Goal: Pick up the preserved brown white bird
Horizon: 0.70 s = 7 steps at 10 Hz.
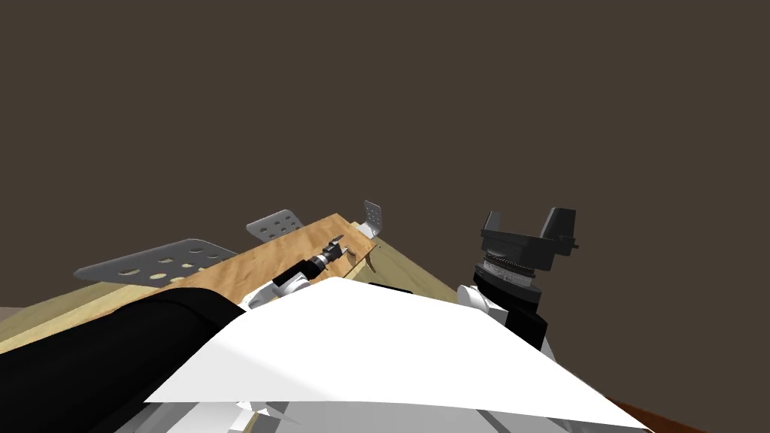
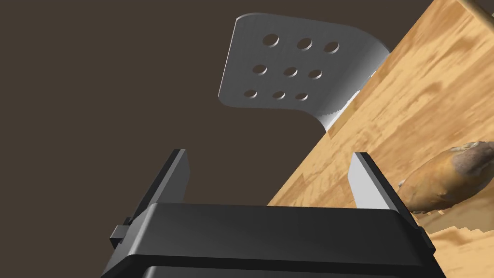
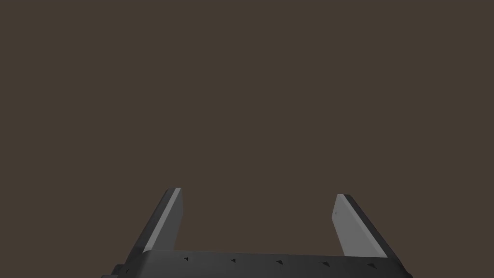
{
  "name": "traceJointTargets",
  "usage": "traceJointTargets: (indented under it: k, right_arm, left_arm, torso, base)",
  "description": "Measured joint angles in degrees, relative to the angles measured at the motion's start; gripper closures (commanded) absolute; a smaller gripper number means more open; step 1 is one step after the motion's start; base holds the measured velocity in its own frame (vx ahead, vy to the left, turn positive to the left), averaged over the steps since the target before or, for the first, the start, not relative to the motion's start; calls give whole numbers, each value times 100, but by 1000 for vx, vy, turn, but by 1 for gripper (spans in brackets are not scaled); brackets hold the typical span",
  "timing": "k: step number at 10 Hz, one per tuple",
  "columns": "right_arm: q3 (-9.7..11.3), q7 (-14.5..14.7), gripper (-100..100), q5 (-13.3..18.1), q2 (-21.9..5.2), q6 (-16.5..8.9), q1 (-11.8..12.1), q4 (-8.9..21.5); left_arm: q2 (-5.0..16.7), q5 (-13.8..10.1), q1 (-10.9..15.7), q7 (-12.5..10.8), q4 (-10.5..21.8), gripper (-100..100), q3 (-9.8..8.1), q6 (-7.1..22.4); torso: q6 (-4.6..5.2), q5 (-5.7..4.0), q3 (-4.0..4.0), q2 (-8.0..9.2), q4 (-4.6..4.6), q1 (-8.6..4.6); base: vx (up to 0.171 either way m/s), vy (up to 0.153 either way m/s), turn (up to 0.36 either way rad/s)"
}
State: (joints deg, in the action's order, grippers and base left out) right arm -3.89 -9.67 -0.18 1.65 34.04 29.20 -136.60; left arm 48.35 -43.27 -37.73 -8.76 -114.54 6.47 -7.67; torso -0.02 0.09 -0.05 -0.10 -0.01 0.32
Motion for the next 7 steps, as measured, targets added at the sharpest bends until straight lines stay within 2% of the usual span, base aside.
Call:
traceJointTargets:
  k: [1, 3, 4, 5, 7]
  right_arm:
    - [0, 0, 0, 0, 0, 0, -1, 0]
    - [0, 0, 0, 0, 0, 0, 0, 0]
    - [0, 0, 0, 0, 0, 0, 0, 0]
    - [-1, 0, 0, 0, 0, 0, 2, 0]
    - [0, 0, 0, 0, 0, 0, 1, 0]
  left_arm:
    - [141, -182, 2, 41, 89, -100, 35, 182]
    - [454, -486, -22, 59, 309, -100, 179, 248]
    - [609, -650, -18, 110, 434, -100, 263, 379]
    - [682, -778, -27, 142, 480, -100, 290, 469]
    - [1037, -1166, -73, 173, 620, -100, 339, 717]
  torso:
    - [3, 2, 1, 1, 0, 9]
    - [0, 0, -2, -4, -1, -1]
    - [2, 1, -1, -2, 0, 1]
    - [-7, 1, -2, -5, 0, 0]
    - [0, 0, -6, -11, -2, 2]
  base:
    - [-29, 73, -175]
    - [-31, 59, -340]
    - [-26, 64, -104]
    - [-17, 48, -203]
    - [-18, 74, -351]
